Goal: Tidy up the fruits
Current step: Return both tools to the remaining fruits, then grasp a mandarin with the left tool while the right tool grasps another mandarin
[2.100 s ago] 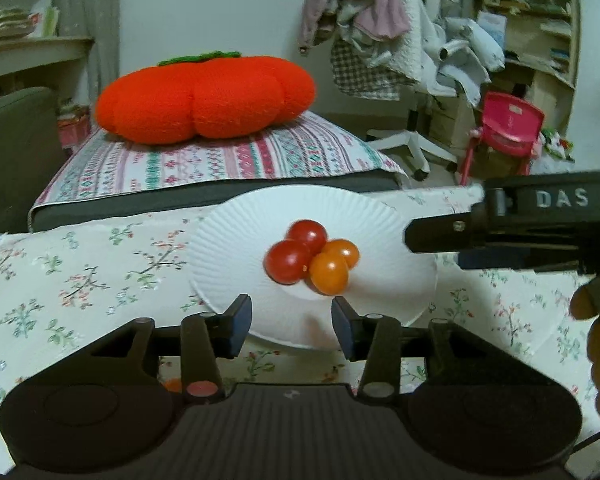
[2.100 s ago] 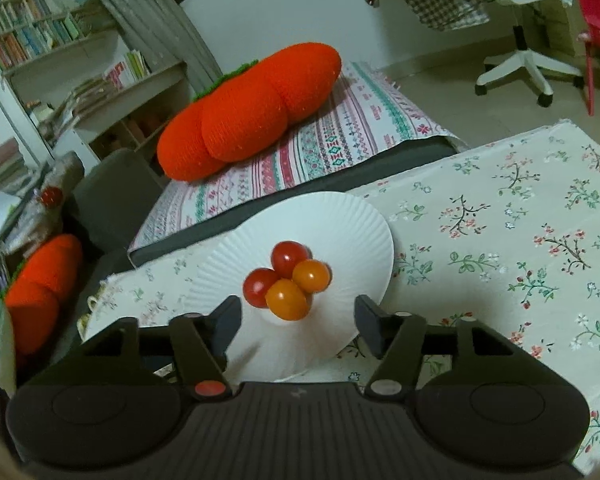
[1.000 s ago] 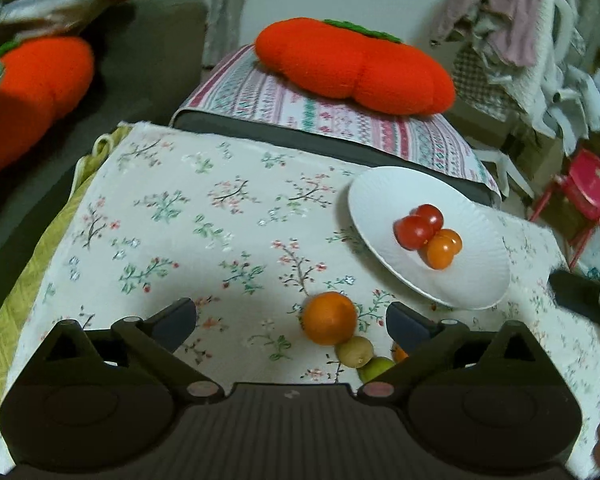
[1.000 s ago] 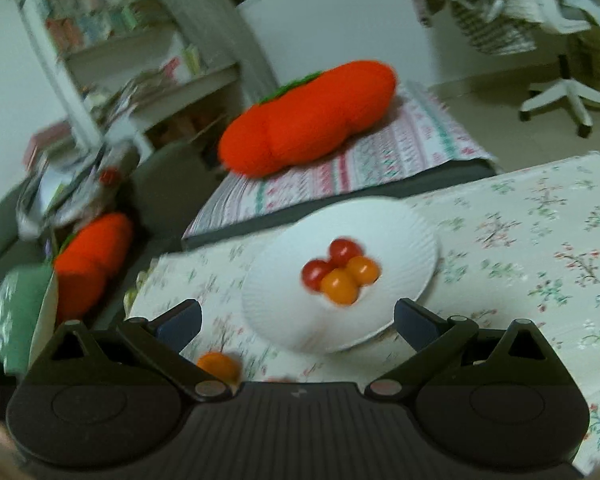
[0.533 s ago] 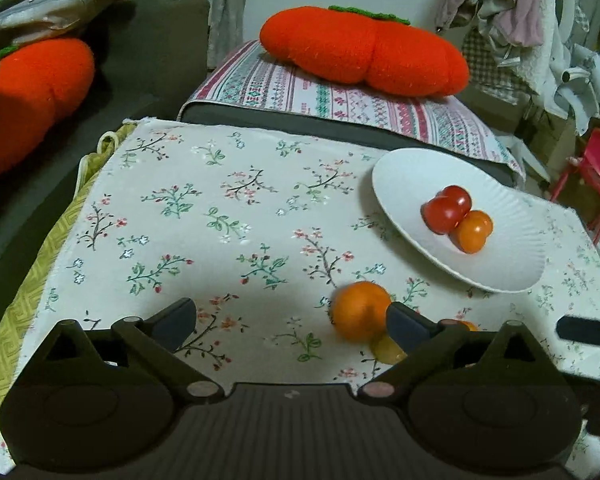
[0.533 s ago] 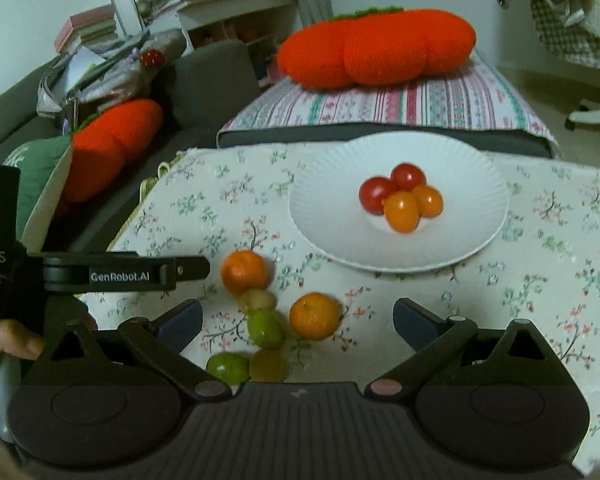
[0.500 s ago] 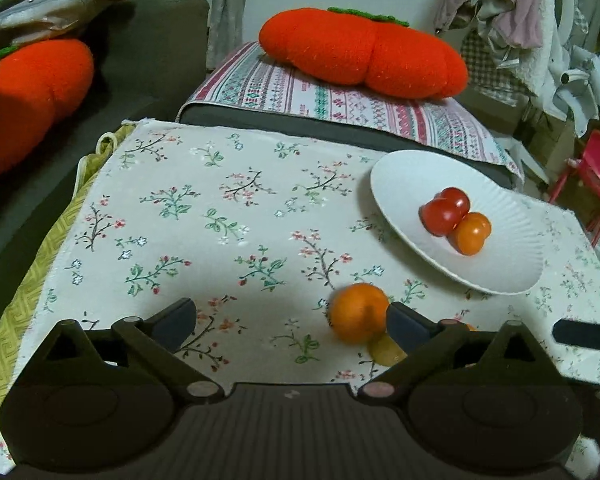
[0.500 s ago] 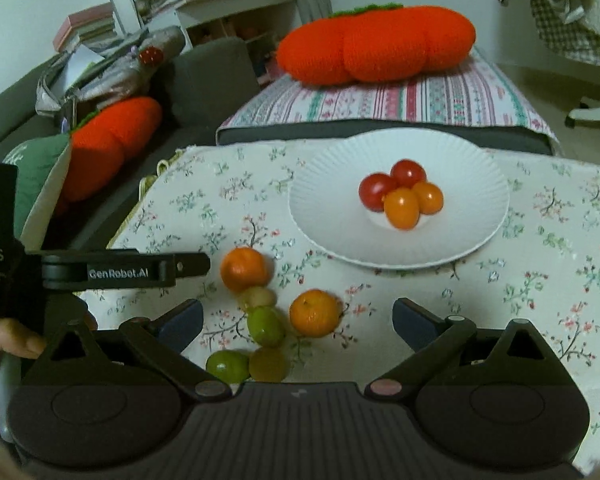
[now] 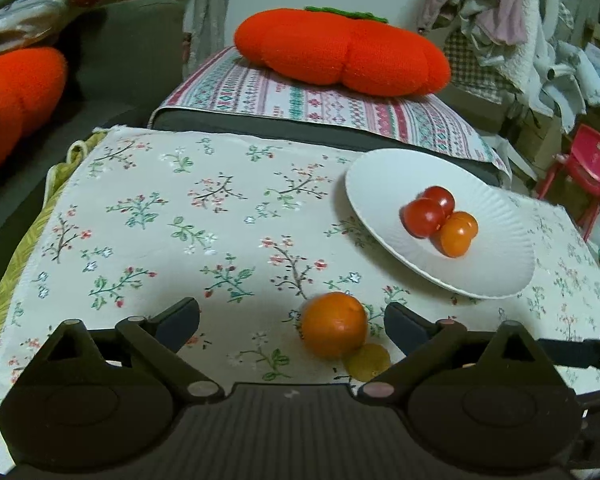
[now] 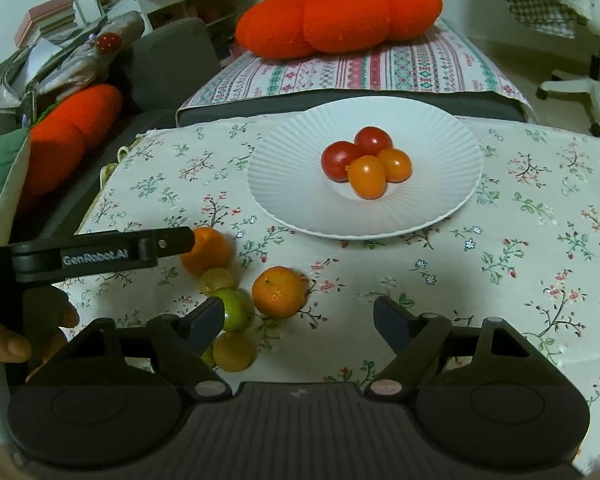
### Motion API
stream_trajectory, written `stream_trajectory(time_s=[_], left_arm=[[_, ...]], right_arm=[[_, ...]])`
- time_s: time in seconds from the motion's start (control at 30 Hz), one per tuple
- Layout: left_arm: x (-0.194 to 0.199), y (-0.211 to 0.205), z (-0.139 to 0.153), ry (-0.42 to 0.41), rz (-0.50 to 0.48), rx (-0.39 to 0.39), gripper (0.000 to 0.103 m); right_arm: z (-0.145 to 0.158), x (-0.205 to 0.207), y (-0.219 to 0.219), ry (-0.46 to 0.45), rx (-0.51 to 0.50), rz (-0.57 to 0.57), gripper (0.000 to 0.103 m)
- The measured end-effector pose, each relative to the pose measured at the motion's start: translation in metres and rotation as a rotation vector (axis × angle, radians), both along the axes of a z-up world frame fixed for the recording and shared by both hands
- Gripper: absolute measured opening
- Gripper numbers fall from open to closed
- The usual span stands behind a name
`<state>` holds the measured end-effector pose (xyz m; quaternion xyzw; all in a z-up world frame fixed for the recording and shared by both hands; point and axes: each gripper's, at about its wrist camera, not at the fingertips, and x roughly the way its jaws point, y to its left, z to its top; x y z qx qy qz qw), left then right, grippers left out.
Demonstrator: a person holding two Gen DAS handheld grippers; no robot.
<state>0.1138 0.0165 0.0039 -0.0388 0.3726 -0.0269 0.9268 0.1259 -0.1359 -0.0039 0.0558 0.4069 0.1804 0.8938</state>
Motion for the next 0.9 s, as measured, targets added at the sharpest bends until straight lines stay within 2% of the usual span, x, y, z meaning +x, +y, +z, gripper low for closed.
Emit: stream_trajectory(time_s=[0.07, 0.13, 0.37, 0.47, 0.57, 0.63, 0.7, 0.83, 0.9], left_arm=[[0.001, -0.003, -0.003, -0.007, 0.001, 0.024, 0.08], [0.002, -0.006, -0.006, -0.012, 0.001, 0.039, 0.067], [0.007, -0.012, -0.016, 0.004, -0.036, 0.037, 0.057], [0.008, -0.011, -0.018, 0.013, -0.045, 0.024, 0.05], [0.008, -0.011, -0.018, 0.02, -0.048, 0.007, 0.04], [0.008, -0.011, -0.018, 0.021, -0.05, 0.003, 0.028], [0.008, -0.01, -0.018, 0.023, -0.047, -0.009, 0.022], [0.007, -0.009, -0.018, 0.024, -0.042, -0.02, 0.021], [0.007, -0.009, -0.017, 0.024, -0.041, -0.023, 0.021]], right_arm=[[-0.001, 0.0, 0.001, -0.004, -0.005, -0.002, 0.08], [-0.002, 0.001, 0.003, -0.011, -0.013, -0.002, 0.078], [-0.007, 0.009, 0.006, -0.018, -0.019, 0.001, 0.068], [-0.006, 0.009, 0.009, -0.031, -0.018, 0.009, 0.064], [-0.008, 0.01, 0.012, -0.038, -0.025, 0.018, 0.062], [-0.01, 0.012, 0.015, -0.04, -0.036, 0.023, 0.06], [-0.012, 0.014, 0.016, -0.046, -0.042, 0.026, 0.059], [-0.02, 0.02, 0.02, -0.044, -0.052, 0.032, 0.054], [-0.025, 0.022, 0.023, -0.039, -0.058, 0.052, 0.047]])
